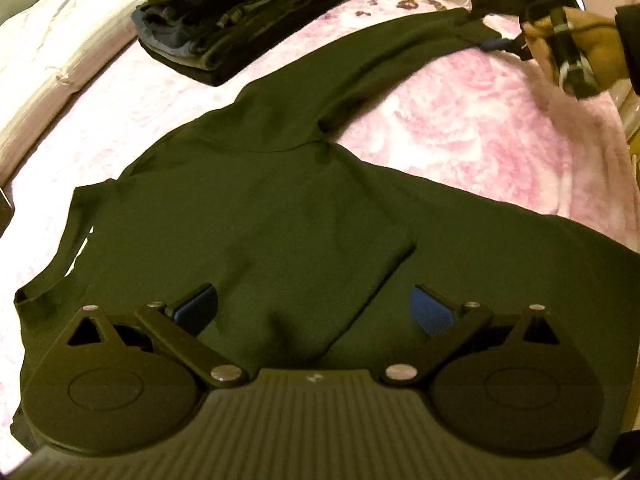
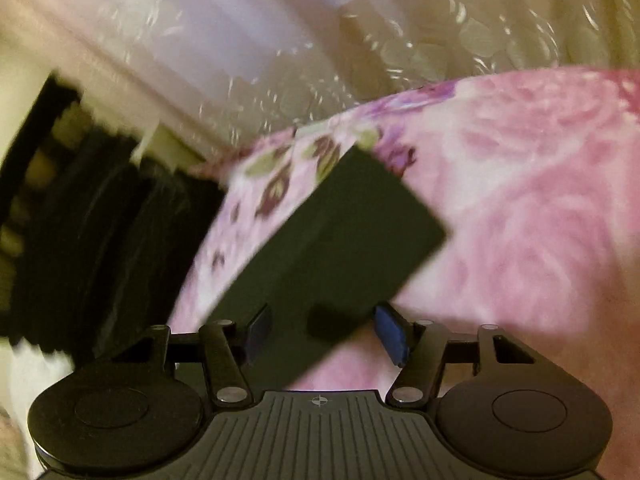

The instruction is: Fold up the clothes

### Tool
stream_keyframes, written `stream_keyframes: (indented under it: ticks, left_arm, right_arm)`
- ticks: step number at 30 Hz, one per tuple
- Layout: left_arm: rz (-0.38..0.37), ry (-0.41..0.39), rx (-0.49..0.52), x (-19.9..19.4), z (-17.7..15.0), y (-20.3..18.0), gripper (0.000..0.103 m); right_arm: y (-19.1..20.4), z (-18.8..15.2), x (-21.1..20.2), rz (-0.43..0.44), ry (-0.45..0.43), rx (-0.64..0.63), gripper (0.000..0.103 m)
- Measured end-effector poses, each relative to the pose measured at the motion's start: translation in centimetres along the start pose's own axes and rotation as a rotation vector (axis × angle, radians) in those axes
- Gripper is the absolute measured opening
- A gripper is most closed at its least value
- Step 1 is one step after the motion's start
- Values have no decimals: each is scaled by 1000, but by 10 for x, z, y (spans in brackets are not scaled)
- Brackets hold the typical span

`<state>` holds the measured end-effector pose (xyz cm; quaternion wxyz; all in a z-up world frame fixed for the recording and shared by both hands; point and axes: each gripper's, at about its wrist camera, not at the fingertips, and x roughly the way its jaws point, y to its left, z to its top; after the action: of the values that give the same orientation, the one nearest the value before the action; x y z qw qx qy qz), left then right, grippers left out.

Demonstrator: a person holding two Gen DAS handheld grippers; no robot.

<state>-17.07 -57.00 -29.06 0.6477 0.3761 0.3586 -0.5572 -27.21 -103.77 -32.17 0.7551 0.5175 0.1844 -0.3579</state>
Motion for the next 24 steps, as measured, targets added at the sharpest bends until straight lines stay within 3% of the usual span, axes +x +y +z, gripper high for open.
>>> stream_keyframes:
  ticks: [5,10,14,18,23,24]
  left_arm:
    - [13,9,-10,3,4,2,101]
    - [35,8,-31,-1,3,10,101]
    - [77,-20,-82,-19,-10,33,101]
    - [142,-42,-177,-49,-37,64,101]
    - [236,-30,-327,-95,-100,114,101]
    - [253,-18,-357,-103,-116,125,101]
  right_arm:
    - [-23,10,2,-3,-15,151,9]
    - [14,3,-23,-42,-39,-1,0]
    - [103,-24,-51,15,-63,-268,0]
    - [225,-98,-95,230,-94,-592,0]
    - [335,-266,-129,551,-22,-881,1]
    - [342,-302,-122,572,28,-962,12]
